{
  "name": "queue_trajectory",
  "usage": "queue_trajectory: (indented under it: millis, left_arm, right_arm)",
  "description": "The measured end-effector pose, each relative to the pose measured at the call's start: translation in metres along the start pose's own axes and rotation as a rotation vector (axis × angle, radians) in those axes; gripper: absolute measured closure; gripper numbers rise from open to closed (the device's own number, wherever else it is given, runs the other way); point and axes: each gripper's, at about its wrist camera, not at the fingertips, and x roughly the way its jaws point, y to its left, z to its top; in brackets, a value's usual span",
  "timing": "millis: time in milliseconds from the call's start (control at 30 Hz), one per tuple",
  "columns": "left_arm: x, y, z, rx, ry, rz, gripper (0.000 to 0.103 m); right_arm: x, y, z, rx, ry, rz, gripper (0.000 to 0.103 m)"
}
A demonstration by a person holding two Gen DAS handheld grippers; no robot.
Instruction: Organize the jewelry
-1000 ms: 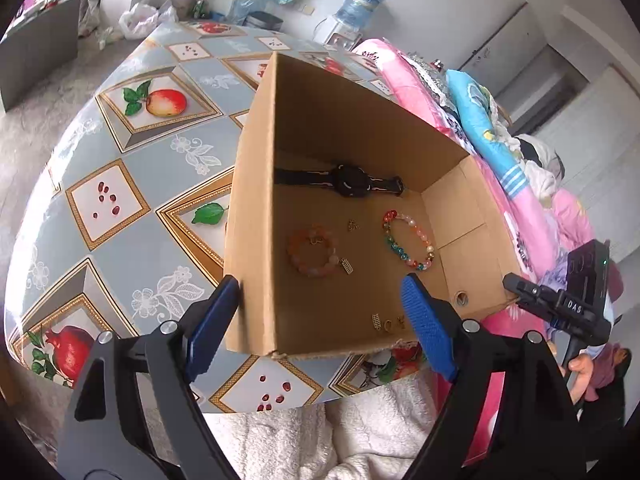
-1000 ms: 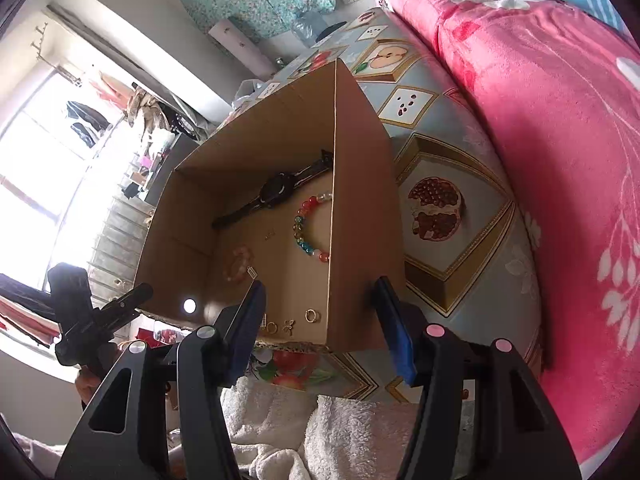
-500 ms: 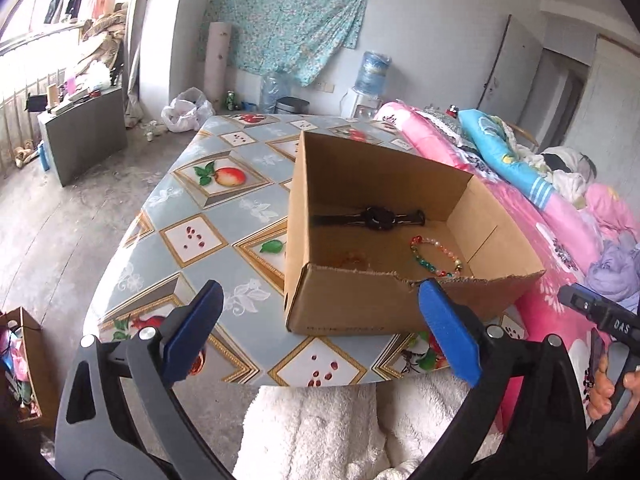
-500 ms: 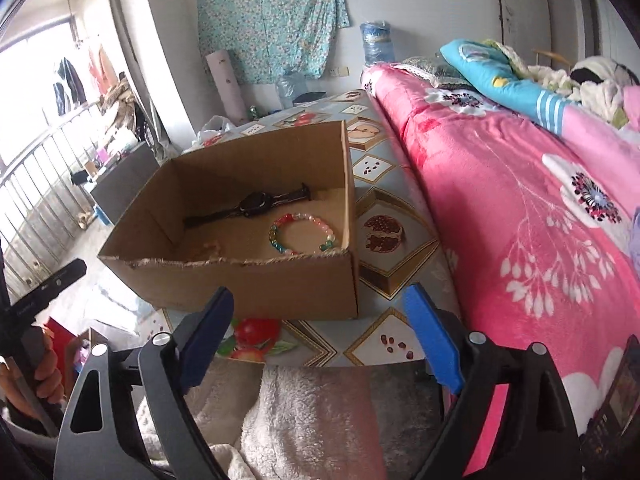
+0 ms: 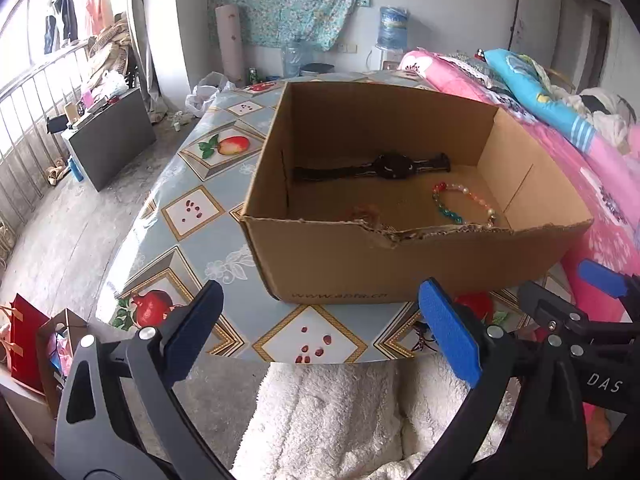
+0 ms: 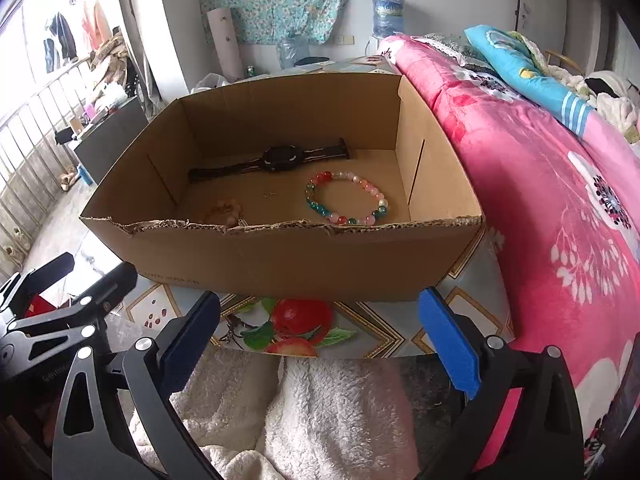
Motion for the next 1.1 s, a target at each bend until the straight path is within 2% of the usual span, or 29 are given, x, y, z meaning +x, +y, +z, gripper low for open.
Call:
queue_trajectory:
  millis: [133, 300, 600, 1100]
  left_arm:
    - [0.008, -0.002, 0.001, -0.010, 0.054, -0.022, 0.009]
    - [0.014, -0.008, 0.001, -0.004, 0.085, -0.008, 0.009]
    - [0.020, -0.011, 0.006, -0.006, 0.093, 0.018, 0.009]
    - [0.026, -0.010, 0.007, -0.019, 0.112, 0.015, 0.009]
  right_arm:
    - [0.003, -0.002, 0.002, 0.006, 0.005, -0.025, 0.007]
    - [0.009, -0.005, 0.003, 0.024, 0.018, -0.023, 0.007]
    - [0.013, -0.005, 0.004, 0.041, 0.022, -0.031, 0.007]
    - [0.013, -0.004, 0.006, 0.038, 0.023, -0.045, 0.007]
